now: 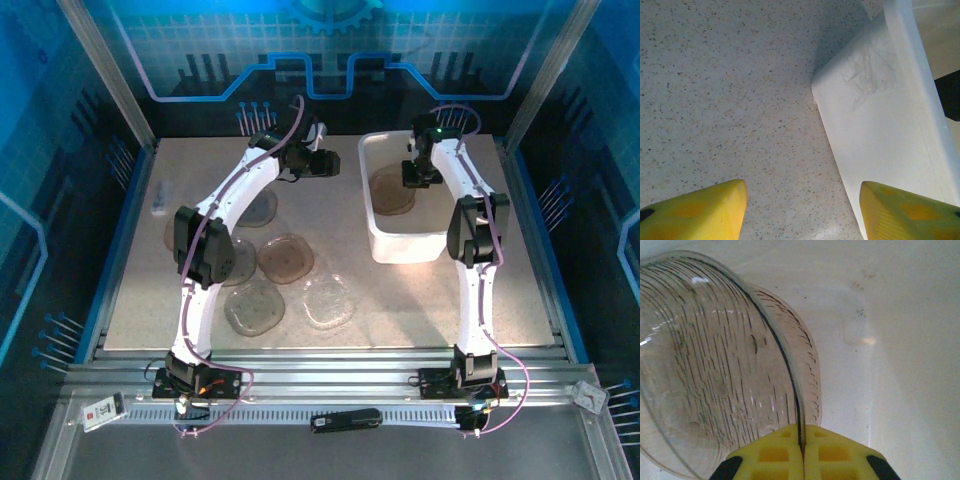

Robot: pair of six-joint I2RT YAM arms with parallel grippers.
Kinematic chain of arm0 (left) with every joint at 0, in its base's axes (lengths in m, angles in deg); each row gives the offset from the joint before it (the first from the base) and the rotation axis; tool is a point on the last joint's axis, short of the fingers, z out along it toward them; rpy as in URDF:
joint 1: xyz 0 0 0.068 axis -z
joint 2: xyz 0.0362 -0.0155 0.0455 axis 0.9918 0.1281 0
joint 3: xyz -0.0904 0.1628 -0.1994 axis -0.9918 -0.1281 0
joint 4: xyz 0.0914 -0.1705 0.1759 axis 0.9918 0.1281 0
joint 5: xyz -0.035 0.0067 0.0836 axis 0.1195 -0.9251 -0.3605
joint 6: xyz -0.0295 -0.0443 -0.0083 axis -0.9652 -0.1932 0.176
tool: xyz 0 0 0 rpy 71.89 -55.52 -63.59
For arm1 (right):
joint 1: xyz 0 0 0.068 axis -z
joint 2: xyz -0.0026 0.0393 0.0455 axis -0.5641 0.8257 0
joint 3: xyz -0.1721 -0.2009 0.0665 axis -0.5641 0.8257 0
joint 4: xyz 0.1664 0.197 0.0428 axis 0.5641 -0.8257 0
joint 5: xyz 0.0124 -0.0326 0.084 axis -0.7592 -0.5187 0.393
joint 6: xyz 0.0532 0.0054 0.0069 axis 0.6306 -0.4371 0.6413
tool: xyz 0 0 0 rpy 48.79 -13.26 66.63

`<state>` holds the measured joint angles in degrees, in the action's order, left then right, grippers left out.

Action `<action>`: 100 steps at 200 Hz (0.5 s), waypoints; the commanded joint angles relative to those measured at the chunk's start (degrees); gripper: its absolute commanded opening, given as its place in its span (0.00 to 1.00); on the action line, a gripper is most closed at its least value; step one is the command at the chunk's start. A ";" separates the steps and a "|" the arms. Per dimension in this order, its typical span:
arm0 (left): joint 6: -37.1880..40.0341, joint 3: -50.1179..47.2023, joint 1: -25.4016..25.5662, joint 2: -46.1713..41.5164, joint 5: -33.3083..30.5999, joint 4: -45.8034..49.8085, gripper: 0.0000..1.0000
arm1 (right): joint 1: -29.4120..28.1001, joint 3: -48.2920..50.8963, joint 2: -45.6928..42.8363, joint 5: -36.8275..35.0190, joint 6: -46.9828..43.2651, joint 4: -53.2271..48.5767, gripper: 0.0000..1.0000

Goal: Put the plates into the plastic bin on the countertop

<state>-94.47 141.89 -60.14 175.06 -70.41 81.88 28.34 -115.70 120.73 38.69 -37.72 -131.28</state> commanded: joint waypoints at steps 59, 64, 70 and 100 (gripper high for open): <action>0.96 1.83 -0.31 1.01 0.69 1.98 0.62 | -0.41 -3.08 3.64 -0.73 -0.28 -0.08 0.34; 0.92 1.81 -0.27 0.99 0.69 1.98 0.62 | -0.44 -3.27 3.72 -0.73 -0.24 -0.24 0.36; 0.92 1.77 -0.27 0.99 0.59 2.06 0.62 | -0.42 -3.56 3.93 -0.76 -0.13 -0.43 0.40; 1.00 1.77 -0.27 0.87 0.47 2.24 0.62 | -0.42 -4.26 3.59 -0.91 -0.02 -0.58 0.50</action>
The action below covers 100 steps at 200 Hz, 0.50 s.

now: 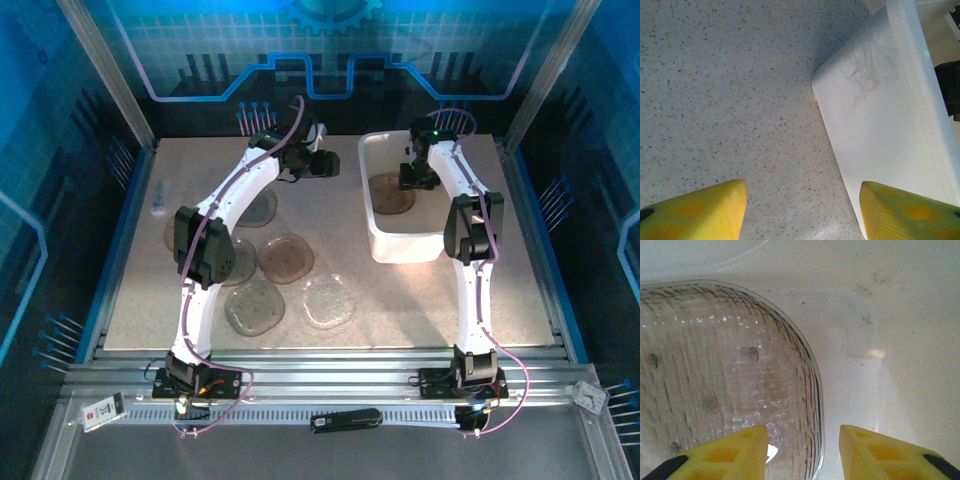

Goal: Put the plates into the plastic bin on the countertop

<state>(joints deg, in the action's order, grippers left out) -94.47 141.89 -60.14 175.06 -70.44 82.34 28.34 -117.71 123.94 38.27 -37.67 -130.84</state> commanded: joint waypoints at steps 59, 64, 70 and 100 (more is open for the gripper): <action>2.57 0.81 -0.44 -1.08 -1.22 4.60 0.62 | -1.29 -4.24 -4.22 1.29 -0.41 -1.39 0.65; 2.58 0.37 -0.64 -1.53 -1.44 4.97 0.62 | -1.44 -4.43 -4.83 1.50 -0.37 -1.60 0.65; 2.37 -0.37 -0.70 -2.15 -1.61 5.27 0.62 | -1.72 -4.62 -4.96 1.59 -0.48 -1.83 0.66; 0.26 -6.30 -1.70 -6.79 -3.24 6.22 0.62 | -3.11 -4.43 -10.45 2.51 0.06 -3.19 0.67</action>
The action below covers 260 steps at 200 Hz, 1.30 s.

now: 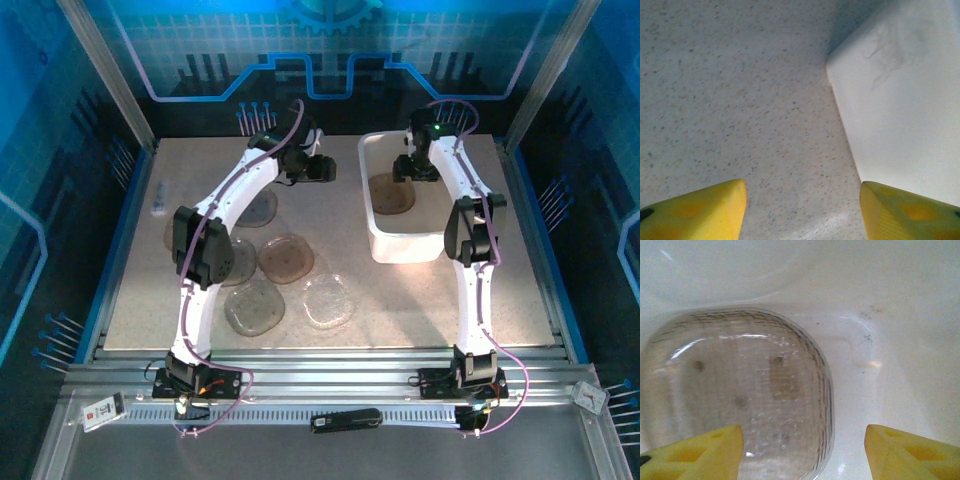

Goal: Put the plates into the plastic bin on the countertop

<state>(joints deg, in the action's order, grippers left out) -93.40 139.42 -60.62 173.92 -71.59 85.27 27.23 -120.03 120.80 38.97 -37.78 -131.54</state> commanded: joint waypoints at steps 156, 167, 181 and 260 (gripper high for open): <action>-2.55 -38.25 -6.65 -25.51 -1.34 0.79 0.63 | -12.42 49.88 -51.95 4.56 9.84 12.84 0.61; -3.29 -38.25 -7.76 -25.37 -2.27 0.94 0.63 | -12.54 53.01 -54.51 5.01 10.60 13.97 0.60; -3.98 -36.76 -9.38 -24.19 -3.59 1.52 0.64 | -12.50 55.29 -56.29 5.74 10.97 14.55 0.59; 0.16 -21.91 -19.66 -10.27 -11.39 1.50 0.64 | -12.47 52.36 -53.32 6.69 9.79 13.78 0.57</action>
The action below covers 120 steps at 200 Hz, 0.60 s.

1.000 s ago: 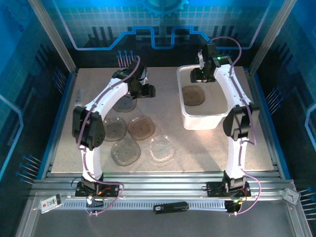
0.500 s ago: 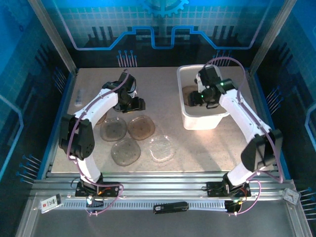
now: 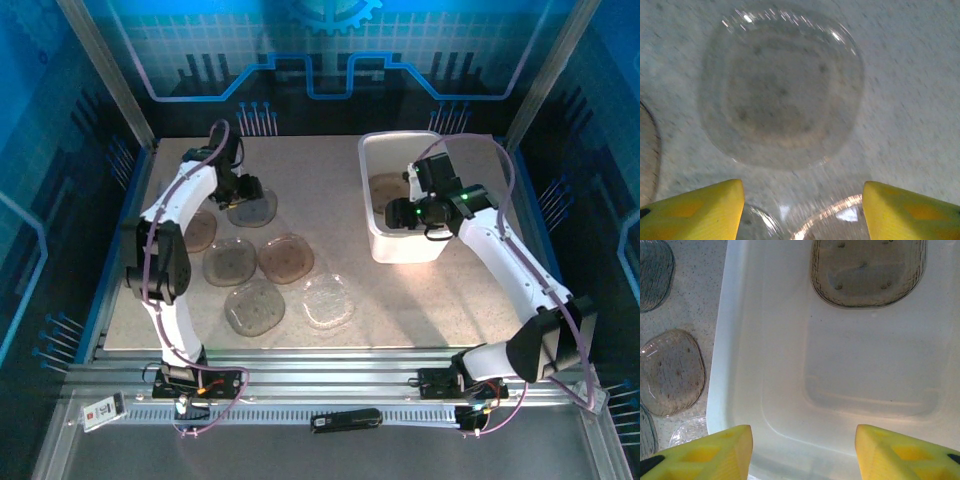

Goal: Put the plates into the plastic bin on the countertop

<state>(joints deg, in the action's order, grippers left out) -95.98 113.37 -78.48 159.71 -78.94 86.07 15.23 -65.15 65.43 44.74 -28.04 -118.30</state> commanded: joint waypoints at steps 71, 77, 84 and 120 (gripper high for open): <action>4.79 13.61 -6.30 15.24 -5.02 1.70 0.62 | 0.29 -5.58 4.32 -0.27 -0.48 -1.21 0.55; 4.87 14.12 -6.52 15.97 -5.10 1.95 0.62 | 0.29 -5.79 4.35 -0.27 -0.40 -1.27 0.55; 4.95 14.44 -6.62 16.59 -5.00 2.00 0.62 | 0.39 -5.97 4.50 -0.23 -0.44 -1.40 0.55; 5.59 14.56 -6.67 18.77 -3.14 1.22 0.61 | 0.49 -7.00 5.46 -0.13 -0.21 -1.69 0.53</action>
<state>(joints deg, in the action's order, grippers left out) -91.69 126.16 -84.90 176.67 -83.00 86.18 15.29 -69.89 69.54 44.70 -28.23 -118.86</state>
